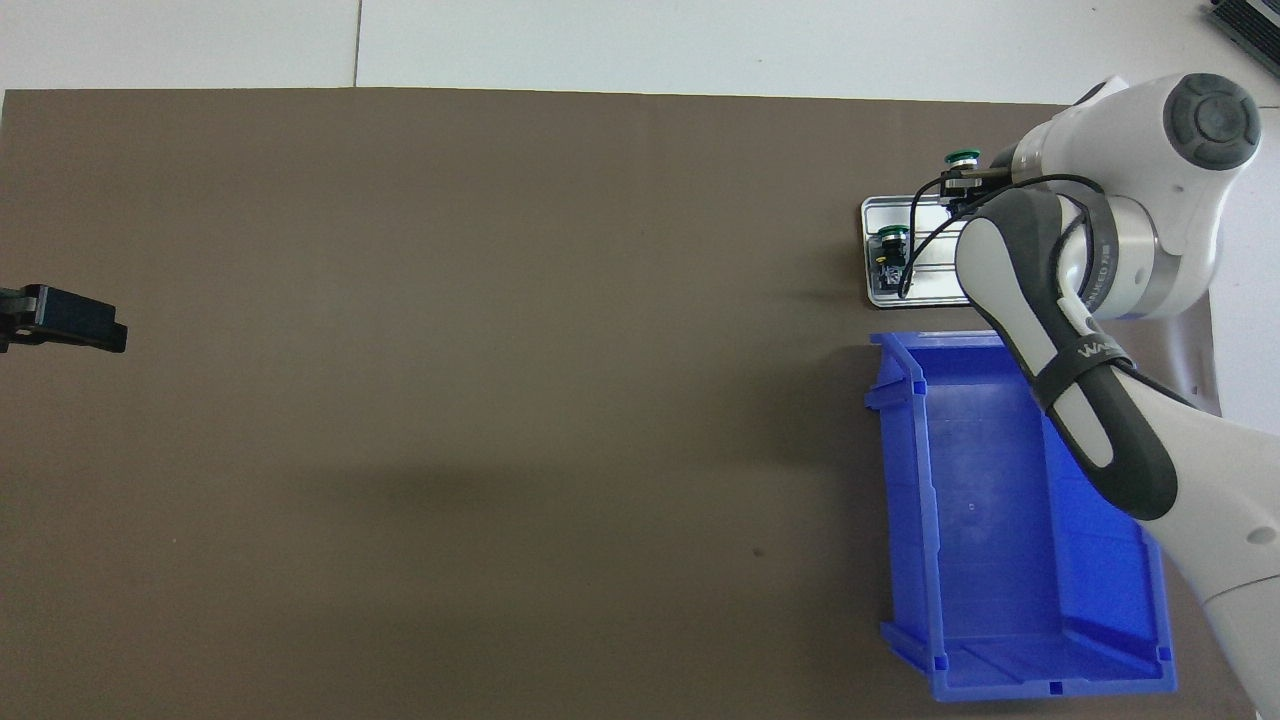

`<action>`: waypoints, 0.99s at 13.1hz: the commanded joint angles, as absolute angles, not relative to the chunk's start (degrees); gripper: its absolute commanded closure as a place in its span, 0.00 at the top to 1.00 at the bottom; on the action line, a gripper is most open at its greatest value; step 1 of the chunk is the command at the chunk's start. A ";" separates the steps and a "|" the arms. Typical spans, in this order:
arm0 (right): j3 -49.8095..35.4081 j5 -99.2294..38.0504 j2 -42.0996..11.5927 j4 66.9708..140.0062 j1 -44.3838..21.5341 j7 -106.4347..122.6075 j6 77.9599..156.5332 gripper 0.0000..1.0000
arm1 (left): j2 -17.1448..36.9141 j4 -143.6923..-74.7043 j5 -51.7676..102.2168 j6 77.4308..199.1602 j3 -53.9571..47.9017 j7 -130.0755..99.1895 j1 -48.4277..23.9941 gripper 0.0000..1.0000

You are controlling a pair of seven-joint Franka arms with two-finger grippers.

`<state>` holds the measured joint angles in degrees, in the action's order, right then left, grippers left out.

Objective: Place and press button with both arms
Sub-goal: 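Grasp one green button with the right gripper and lift it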

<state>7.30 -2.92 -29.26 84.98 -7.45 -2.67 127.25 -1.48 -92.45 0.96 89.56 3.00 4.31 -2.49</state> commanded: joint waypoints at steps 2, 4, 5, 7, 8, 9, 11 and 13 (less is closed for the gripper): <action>7.65 -0.70 -29.97 76.40 -11.68 -16.57 117.79 0.00 | -3.25 -94.48 0.00 90.62 2.64 4.48 -1.93 1.00; 7.65 -0.70 -29.88 73.84 -14.92 -27.01 115.06 0.00 | -3.25 -94.48 0.00 90.62 2.64 4.48 -2.02 1.00; 7.73 -0.62 -29.88 73.31 -16.68 -34.90 114.96 0.00 | -3.25 -94.48 0.00 90.62 2.64 4.48 -2.02 1.00; 7.56 -0.70 -29.79 73.30 -20.46 -49.06 115.40 0.00 | -3.25 -94.48 0.00 90.62 2.64 4.48 -2.02 1.00; 7.56 -0.79 -29.79 73.30 -22.65 -56.35 115.84 0.00 | -3.25 -94.48 0.00 90.62 2.64 4.48 -2.02 1.00; 7.56 -0.79 -29.71 73.39 -24.50 -63.91 115.93 0.00 | -3.25 -94.48 0.00 90.62 2.64 4.48 -1.93 1.00; 7.21 -0.62 -28.75 74.17 -27.23 -78.33 115.93 0.00 | -3.25 -94.48 0.00 90.62 2.64 4.48 -2.02 1.00; 7.29 1.04 -28.57 76.27 -31.44 -92.74 116.28 0.00 | -3.25 -94.48 0.00 90.62 2.64 4.48 -2.02 1.00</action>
<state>7.26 -0.99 -28.95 74.89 -28.95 -81.18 116.22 -1.48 -92.45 0.96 89.56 3.00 4.31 -2.49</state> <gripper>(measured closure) 0.590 0.000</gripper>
